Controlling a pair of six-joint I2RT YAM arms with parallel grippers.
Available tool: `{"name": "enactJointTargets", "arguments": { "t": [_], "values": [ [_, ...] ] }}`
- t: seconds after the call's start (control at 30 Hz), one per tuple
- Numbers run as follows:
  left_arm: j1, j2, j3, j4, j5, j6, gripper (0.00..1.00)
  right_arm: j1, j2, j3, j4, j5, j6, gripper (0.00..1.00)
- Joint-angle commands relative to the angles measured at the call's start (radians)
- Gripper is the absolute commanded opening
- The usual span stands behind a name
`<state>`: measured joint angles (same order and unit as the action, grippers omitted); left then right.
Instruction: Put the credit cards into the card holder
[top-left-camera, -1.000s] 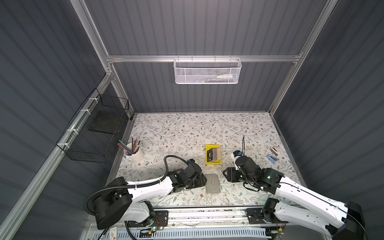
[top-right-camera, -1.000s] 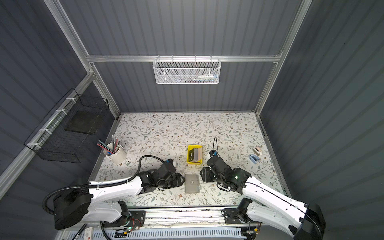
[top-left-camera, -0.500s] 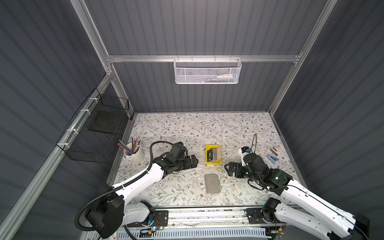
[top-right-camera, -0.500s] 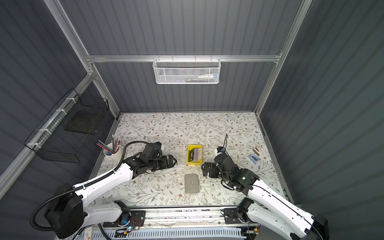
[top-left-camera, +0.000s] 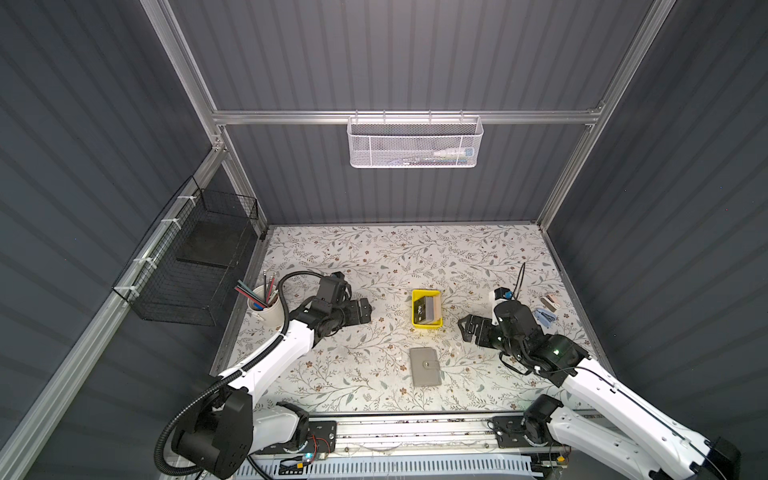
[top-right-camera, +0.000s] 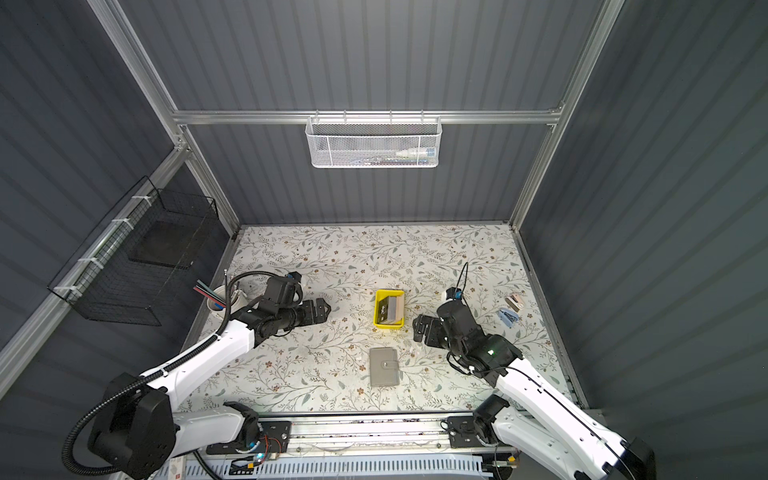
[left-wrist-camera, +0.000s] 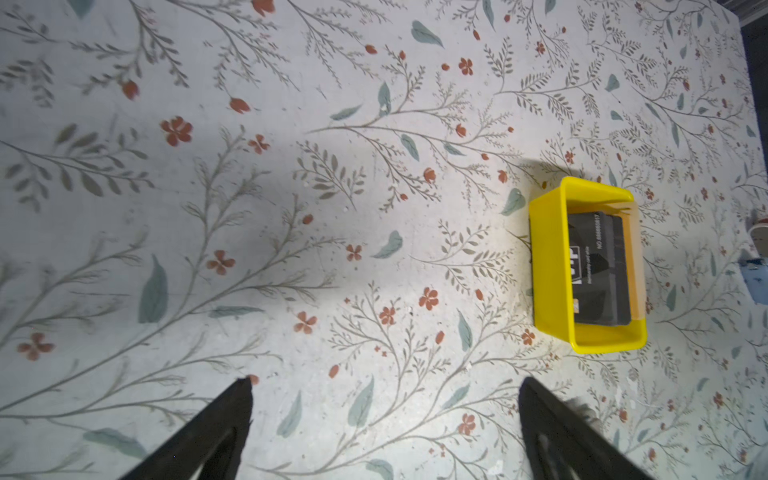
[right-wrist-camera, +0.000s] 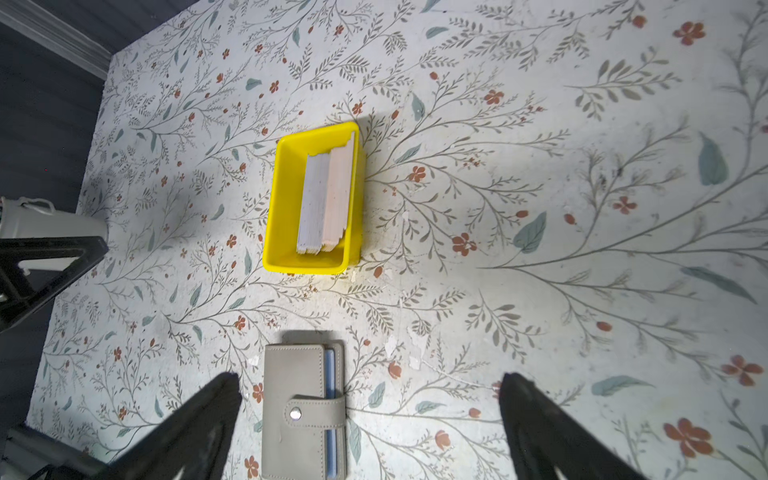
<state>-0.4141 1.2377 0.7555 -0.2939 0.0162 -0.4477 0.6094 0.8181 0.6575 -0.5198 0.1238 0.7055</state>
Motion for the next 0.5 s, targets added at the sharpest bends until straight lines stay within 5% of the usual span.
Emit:
{"name": "enactJointTargets", "arguments": {
  "t": [0.0, 0.47],
  "values": [
    [0.026, -0.039, -0.027, 0.024, -0.057, 0.083, 1.00, -0.015, -0.003, -0.005, 0.013, 0.052, -0.015, 0.99],
    [0.114, -0.106, -0.115, 0.121, -0.183, 0.224, 1.00, -0.036, -0.055, -0.030, 0.076, 0.185, -0.091, 0.99]
  ]
}}
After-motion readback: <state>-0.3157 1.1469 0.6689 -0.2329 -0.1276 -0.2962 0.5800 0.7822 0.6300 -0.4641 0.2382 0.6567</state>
